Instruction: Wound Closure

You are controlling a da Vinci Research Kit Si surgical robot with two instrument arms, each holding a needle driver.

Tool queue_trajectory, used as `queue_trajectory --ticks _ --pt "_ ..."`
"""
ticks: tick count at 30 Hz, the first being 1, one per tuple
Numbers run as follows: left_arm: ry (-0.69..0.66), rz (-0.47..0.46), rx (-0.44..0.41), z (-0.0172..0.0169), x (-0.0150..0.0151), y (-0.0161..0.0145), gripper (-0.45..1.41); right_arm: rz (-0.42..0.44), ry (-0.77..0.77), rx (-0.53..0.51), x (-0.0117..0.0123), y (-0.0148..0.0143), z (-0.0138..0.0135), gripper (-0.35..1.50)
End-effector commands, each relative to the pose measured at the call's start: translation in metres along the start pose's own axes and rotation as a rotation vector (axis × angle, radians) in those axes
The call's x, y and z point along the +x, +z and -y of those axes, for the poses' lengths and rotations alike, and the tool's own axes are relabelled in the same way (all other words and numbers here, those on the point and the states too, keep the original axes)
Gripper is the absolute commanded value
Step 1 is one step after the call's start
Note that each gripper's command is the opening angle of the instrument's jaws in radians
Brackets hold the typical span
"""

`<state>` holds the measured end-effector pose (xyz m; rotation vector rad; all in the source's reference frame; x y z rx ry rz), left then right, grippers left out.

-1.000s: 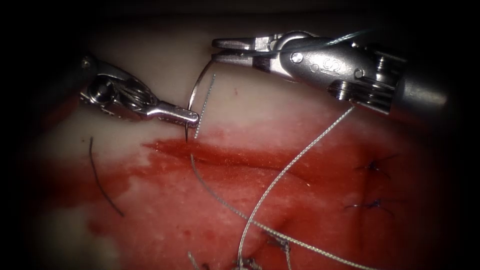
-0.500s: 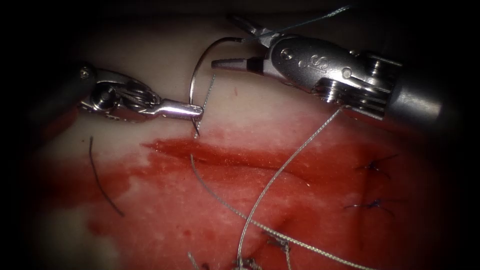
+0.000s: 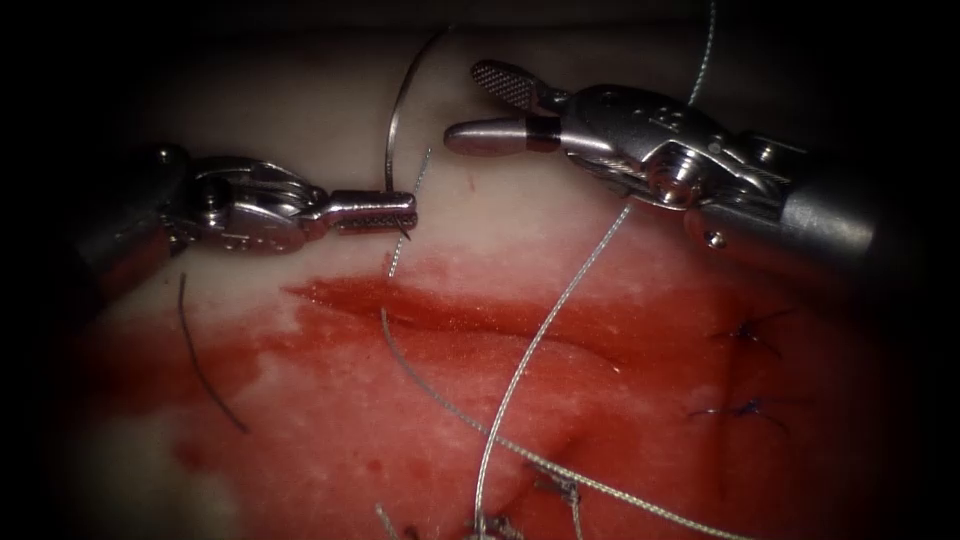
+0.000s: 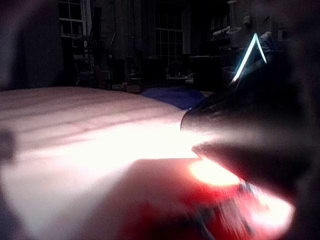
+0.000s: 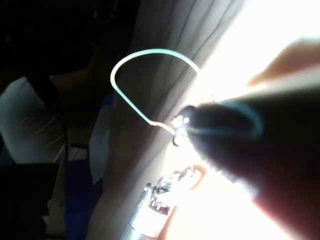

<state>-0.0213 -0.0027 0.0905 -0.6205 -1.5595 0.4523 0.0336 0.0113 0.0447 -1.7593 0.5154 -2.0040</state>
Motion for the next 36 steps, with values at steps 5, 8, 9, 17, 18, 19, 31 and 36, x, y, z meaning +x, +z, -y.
queue_trajectory --ticks 5,8,9,17,18,19,31,36 --pt "-0.072 0.117 -0.076 -0.0001 -0.0001 0.0009 -0.45 0.132 0.061 -0.107 0.0001 0.0002 0.0024 0.88" --pt "-0.101 0.142 -0.125 0.0000 -0.0001 0.0011 -0.45 0.130 0.074 -0.114 0.0004 0.0002 0.0026 0.86" --pt "-0.108 0.145 -0.130 -0.0001 -0.0001 0.0011 -0.45 0.130 0.073 -0.113 0.0005 0.0002 0.0026 0.84" --pt "-0.111 0.146 -0.133 -0.0003 -0.0003 0.0014 -0.45 0.131 0.092 -0.086 0.0004 0.0011 0.0028 0.79" --pt "-0.111 0.146 -0.133 -0.0003 -0.0003 0.0014 -0.45 0.131 0.092 -0.078 0.0004 0.0013 0.0028 0.78" --pt "-0.111 0.146 -0.133 -0.0003 -0.0004 0.0014 -0.45 0.132 0.093 -0.065 0.0003 0.0016 0.0029 0.78" --pt "-0.112 0.148 -0.132 -0.0003 -0.0004 0.0014 -0.45 0.135 0.112 -0.027 0.0000 0.0040 0.0035 0.69" --pt "-0.112 0.146 -0.133 -0.0003 -0.0004 0.0015 -0.45 0.136 0.113 -0.019 0.0000 0.0047 0.0036 0.61"
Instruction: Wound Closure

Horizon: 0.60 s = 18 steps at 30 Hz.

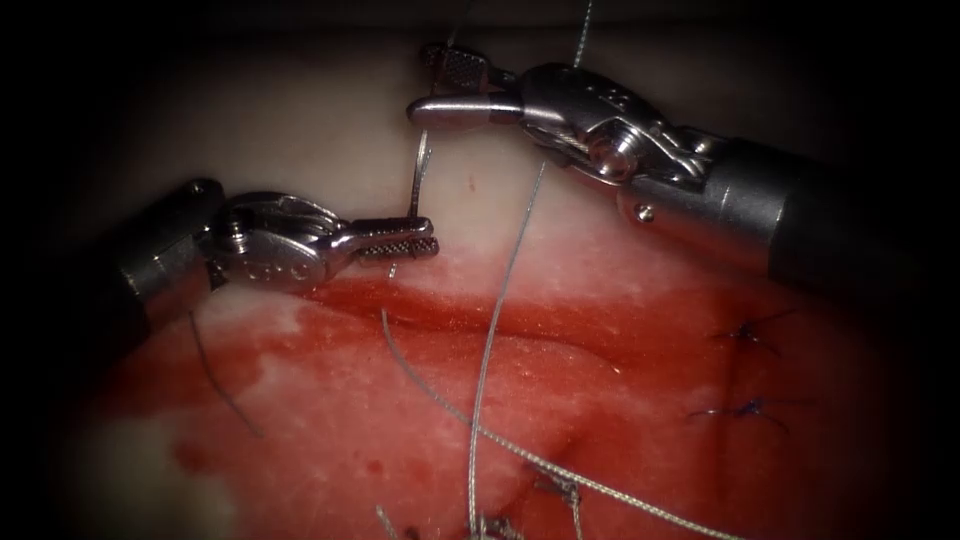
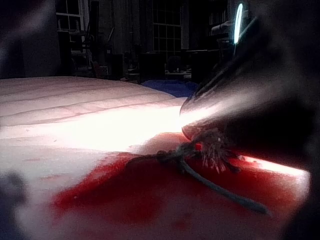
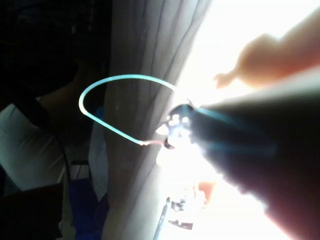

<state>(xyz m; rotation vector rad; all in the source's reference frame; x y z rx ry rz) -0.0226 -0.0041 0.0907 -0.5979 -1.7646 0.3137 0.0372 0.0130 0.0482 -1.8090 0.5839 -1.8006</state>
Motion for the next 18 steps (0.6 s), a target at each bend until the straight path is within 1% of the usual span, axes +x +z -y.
queue_trajectory --ticks 1,2,3,4,7,10,11,14,16,17,18 --pt "0.009 0.001 -0.004 -0.0015 0.0002 0.0005 -0.45 0.009 -0.005 -0.001 -0.0016 0.0009 0.0003 0.47" --pt "0.009 0.001 -0.004 -0.0015 0.0002 0.0005 -0.45 0.009 0.000 0.000 -0.0016 0.0009 0.0003 0.31" --pt "0.009 0.001 -0.004 -0.0015 0.0002 0.0005 -0.45 0.009 0.001 0.000 -0.0016 0.0009 0.0003 0.22" --pt "0.009 0.001 -0.004 -0.0015 0.0002 0.0005 -0.45 0.009 0.001 0.000 -0.0016 0.0009 0.0003 0.21" --pt "0.009 0.001 -0.004 -0.0015 0.0002 0.0005 -0.45 0.010 0.001 0.006 -0.0017 0.0009 0.0003 0.22" --pt "0.008 0.002 -0.004 -0.0016 0.0002 0.0005 -0.45 0.011 0.001 0.018 -0.0017 0.0009 0.0003 0.36" --pt "0.008 0.002 -0.004 -0.0016 0.0002 0.0005 -0.45 0.012 0.006 0.022 -0.0017 0.0008 0.0003 0.37" --pt "0.007 0.002 -0.004 -0.0016 0.0002 0.0005 -0.45 0.012 0.006 0.022 -0.0016 0.0008 0.0003 0.36" --pt "0.007 0.003 -0.004 -0.0016 0.0002 0.0005 -0.45 0.012 0.012 0.022 -0.0016 0.0008 0.0003 0.19" --pt "0.007 0.003 -0.004 -0.0016 0.0002 0.0005 -0.45 0.012 0.012 0.022 -0.0016 0.0008 0.0003 0.22" --pt "0.007 0.003 -0.004 -0.0017 0.0002 0.0005 -0.45 0.012 0.012 0.025 -0.0016 0.0008 0.0003 0.31"
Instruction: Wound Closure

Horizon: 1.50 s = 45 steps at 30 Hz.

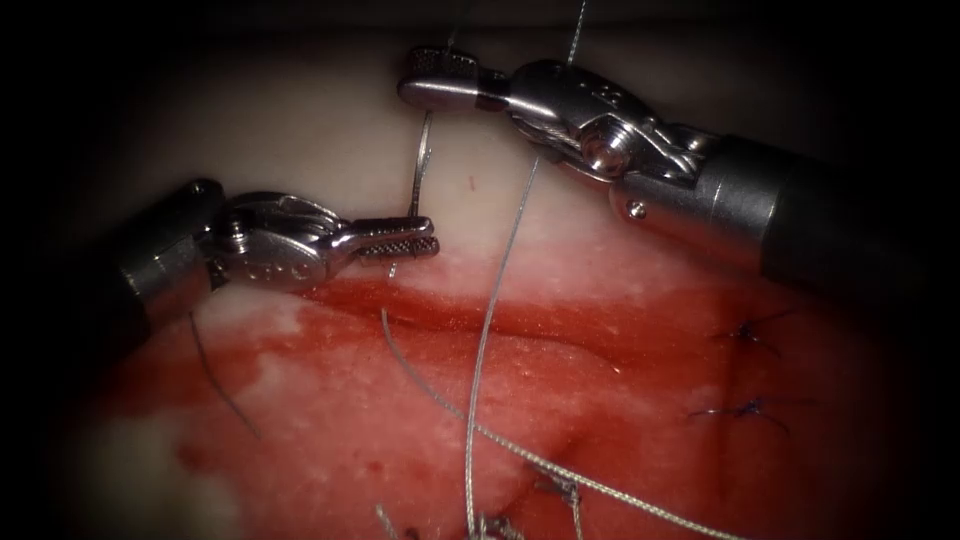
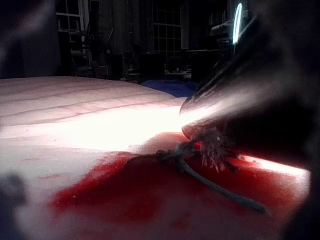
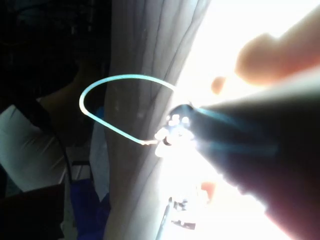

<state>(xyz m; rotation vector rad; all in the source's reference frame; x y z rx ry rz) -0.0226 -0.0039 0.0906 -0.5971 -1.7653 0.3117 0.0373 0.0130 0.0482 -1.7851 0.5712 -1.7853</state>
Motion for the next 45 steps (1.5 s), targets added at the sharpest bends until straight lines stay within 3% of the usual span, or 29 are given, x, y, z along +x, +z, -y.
queue_trajectory --ticks 1,2,4,8,10,13,14,15,24,25,26,29,34,35,37,40,42,45 --pt "0.009 0.003 -0.003 -0.0015 0.0002 0.0005 -0.45 0.009 -0.005 0.003 -0.0016 0.0007 0.0003 0.47" --pt "0.008 0.003 -0.003 -0.0015 0.0002 0.0005 -0.45 0.009 0.007 0.006 -0.0016 0.0007 0.0003 0.59" --pt "0.008 0.003 -0.003 -0.0016 0.0002 0.0005 -0.45 0.010 0.012 0.012 -0.0016 0.0007 0.0002 0.54" --pt "0.007 0.005 -0.002 -0.0016 0.0003 0.0004 -0.45 0.012 0.042 0.022 -0.0016 0.0005 0.0001 0.63" --pt "0.006 0.006 -0.002 -0.0017 0.0003 0.0003 -0.45 0.013 0.041 0.032 -0.0016 0.0004 0.0001 0.56" --pt "0.006 0.005 -0.002 -0.0017 0.0003 0.0004 -0.45 0.014 0.041 0.037 -0.0016 0.0003 0.0001 0.00" --pt "0.006 0.005 -0.002 -0.0017 0.0003 0.0004 -0.45 0.014 0.041 0.037 -0.0016 0.0003 0.0001 -0.27" --pt "0.006 0.008 0.000 -0.0017 0.0003 0.0004 -0.45 0.014 0.041 0.040 -0.0015 0.0003 0.0001 -0.35" --pt "0.006 0.012 -0.002 -0.0017 0.0003 0.0005 -0.45 0.020 0.047 0.082 -0.0015 0.0000 -0.0002 -0.35" --pt "0.004 0.016 0.017 -0.0018 0.0003 0.0005 -0.30 0.020 0.047 0.083 -0.0016 0.0000 -0.0002 -0.35" --pt "-0.004 0.021 0.044 -0.0019 0.0004 0.0005 0.09 0.020 0.042 0.083 -0.0016 -0.0001 -0.0002 -0.35" --pt "0.232 0.041 0.141 -0.0029 0.0006 -0.0001 0.20 0.017 -0.026 0.081 -0.0018 -0.0004 -0.0002 -0.35" --pt "0.423 0.062 0.177 -0.0072 0.0008 -0.0027 0.05 0.014 -0.109 0.119 -0.0018 -0.0009 -0.0005 -0.35" --pt "0.456 0.064 0.170 -0.0080 0.0007 -0.0032 -0.05 0.012 -0.132 0.118 -0.0018 -0.0011 -0.0006 -0.35" --pt "0.603 0.090 0.158 -0.0095 0.0003 -0.0042 -0.43 0.008 -0.180 0.118 -0.0018 -0.0014 -0.0007 -0.35" --pt "0.866 0.151 0.178 -0.0101 -0.0008 -0.0054 -0.45 0.001 -0.269 0.119 -0.0017 -0.0020 -0.0010 -0.35" --pt "0.999 0.214 0.239 -0.0098 -0.0015 -0.0060 -0.45 -0.004 -0.329 0.116 -0.0016 -0.0020 -0.0013 -0.35" --pt "1.290 0.335 0.410 -0.0082 -0.0024 -0.0059 -0.45 -0.006 -0.358 0.117 -0.0016 -0.0018 -0.0021 -0.35"
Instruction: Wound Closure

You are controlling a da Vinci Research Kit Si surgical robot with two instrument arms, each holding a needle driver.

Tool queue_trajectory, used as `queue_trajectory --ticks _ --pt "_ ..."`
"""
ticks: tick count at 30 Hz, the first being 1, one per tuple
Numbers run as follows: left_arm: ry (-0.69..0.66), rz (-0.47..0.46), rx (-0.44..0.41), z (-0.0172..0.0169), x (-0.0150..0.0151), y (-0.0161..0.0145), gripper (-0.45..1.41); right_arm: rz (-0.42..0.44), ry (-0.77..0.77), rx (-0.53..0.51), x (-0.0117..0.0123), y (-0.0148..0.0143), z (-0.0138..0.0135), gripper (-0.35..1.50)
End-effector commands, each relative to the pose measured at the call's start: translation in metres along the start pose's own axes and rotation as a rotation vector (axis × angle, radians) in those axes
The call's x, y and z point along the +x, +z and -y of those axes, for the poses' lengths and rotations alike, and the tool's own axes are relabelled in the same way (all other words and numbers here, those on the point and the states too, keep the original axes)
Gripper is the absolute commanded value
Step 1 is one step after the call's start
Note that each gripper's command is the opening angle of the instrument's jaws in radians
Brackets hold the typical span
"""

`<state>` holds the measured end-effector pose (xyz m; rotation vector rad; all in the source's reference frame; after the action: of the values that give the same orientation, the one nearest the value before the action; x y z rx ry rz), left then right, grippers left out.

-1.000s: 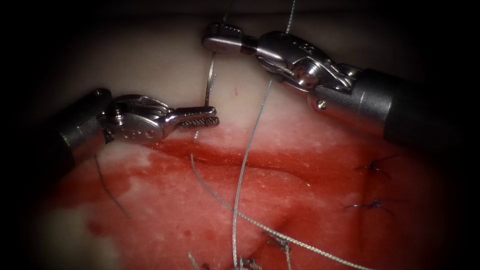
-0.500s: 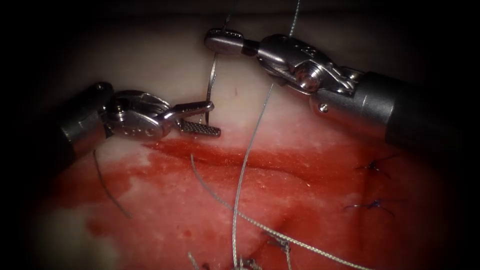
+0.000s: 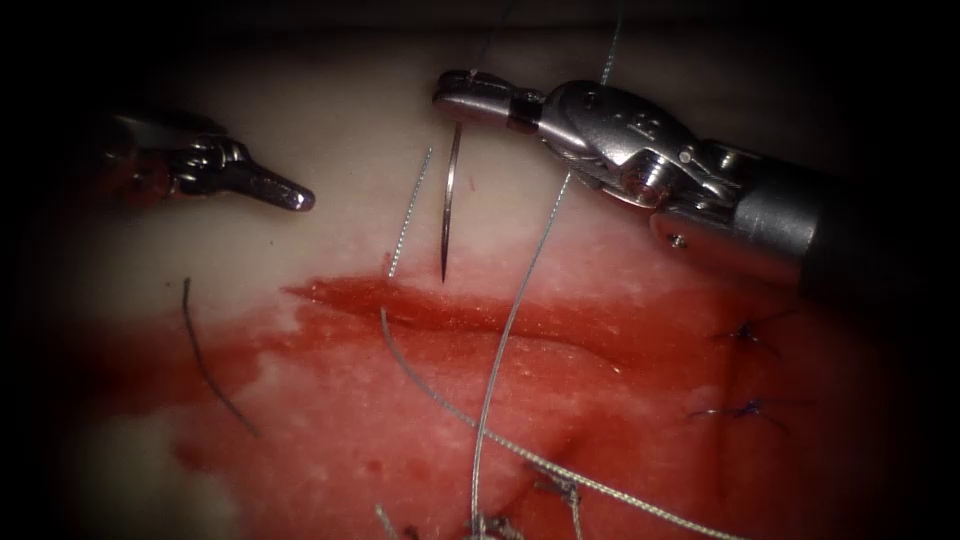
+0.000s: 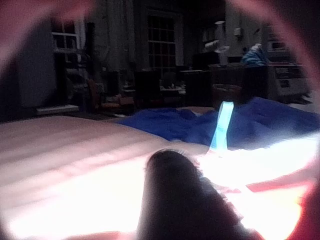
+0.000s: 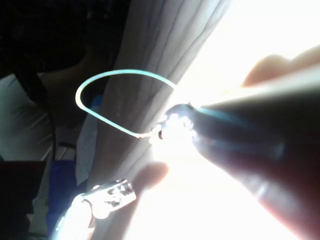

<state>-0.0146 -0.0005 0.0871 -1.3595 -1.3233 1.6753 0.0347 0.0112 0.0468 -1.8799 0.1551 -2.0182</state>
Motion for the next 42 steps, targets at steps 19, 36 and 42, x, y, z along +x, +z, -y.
queue_trajectory --ticks 19,36,42 --pt "0.159 0.169 0.136 0.0022 -0.0039 0.0052 -0.45 0.009 -0.068 0.000 -0.0026 0.0021 -0.0022 -0.35" --pt "0.357 0.289 0.389 0.0040 -0.0031 0.0045 -0.45 0.010 -0.159 -0.005 -0.0046 0.0012 -0.0016 -0.35" --pt "0.408 0.362 0.454 0.0046 -0.0038 0.0051 -0.45 0.011 -0.175 -0.006 -0.0048 0.0013 -0.0018 -0.35"
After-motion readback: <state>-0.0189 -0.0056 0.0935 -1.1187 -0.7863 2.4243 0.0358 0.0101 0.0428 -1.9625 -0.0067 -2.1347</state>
